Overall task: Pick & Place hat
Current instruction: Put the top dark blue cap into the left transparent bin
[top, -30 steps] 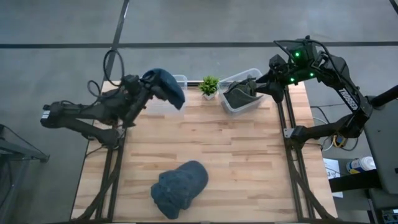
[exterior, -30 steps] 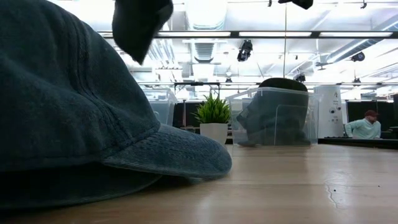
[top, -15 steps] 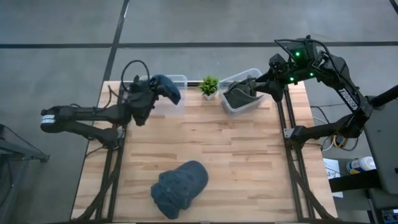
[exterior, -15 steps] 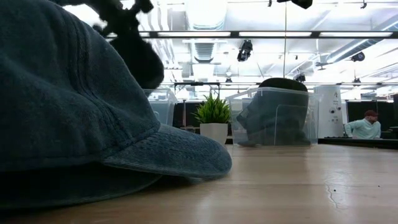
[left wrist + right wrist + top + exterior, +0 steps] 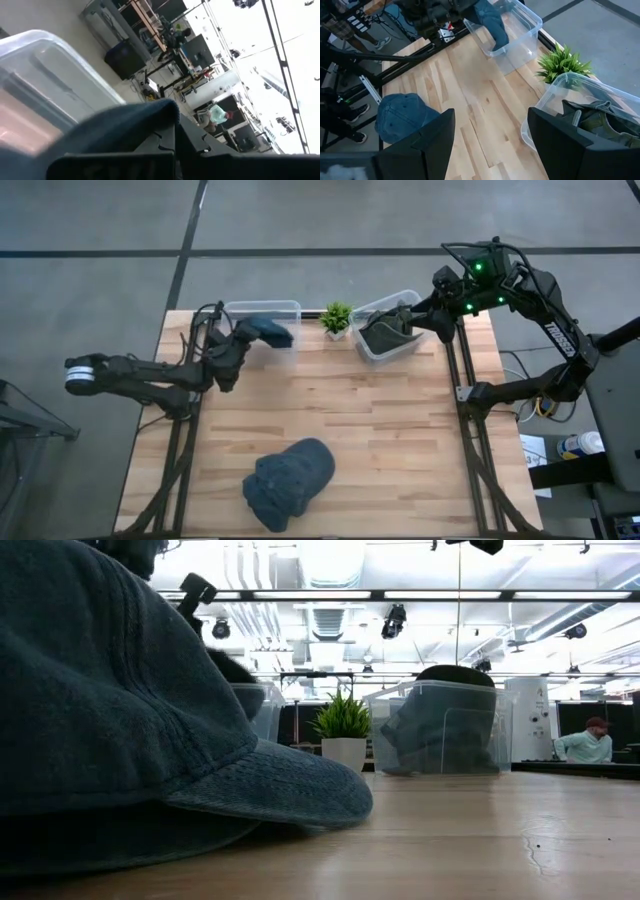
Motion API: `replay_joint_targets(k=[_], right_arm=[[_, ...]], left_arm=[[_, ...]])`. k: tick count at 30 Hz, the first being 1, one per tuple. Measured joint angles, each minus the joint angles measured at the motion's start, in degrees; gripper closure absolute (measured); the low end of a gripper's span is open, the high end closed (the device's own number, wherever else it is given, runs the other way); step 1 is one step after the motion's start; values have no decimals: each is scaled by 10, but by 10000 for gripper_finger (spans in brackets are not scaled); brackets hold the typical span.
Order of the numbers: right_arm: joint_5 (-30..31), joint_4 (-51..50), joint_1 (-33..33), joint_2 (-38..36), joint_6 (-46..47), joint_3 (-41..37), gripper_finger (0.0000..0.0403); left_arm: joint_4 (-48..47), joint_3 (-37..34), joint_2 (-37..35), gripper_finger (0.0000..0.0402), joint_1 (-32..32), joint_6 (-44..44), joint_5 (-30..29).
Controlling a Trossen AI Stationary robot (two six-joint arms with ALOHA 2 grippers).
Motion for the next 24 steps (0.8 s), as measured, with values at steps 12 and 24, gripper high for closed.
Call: replay_joint_targets(k=[12, 24], right_arm=[[0, 0, 0, 0, 1, 0, 158], [0, 0, 0, 0, 12, 0, 159]], left_arm=[[21, -18, 0, 362, 0, 24, 55], [17, 40, -34, 244, 1, 181, 102]])
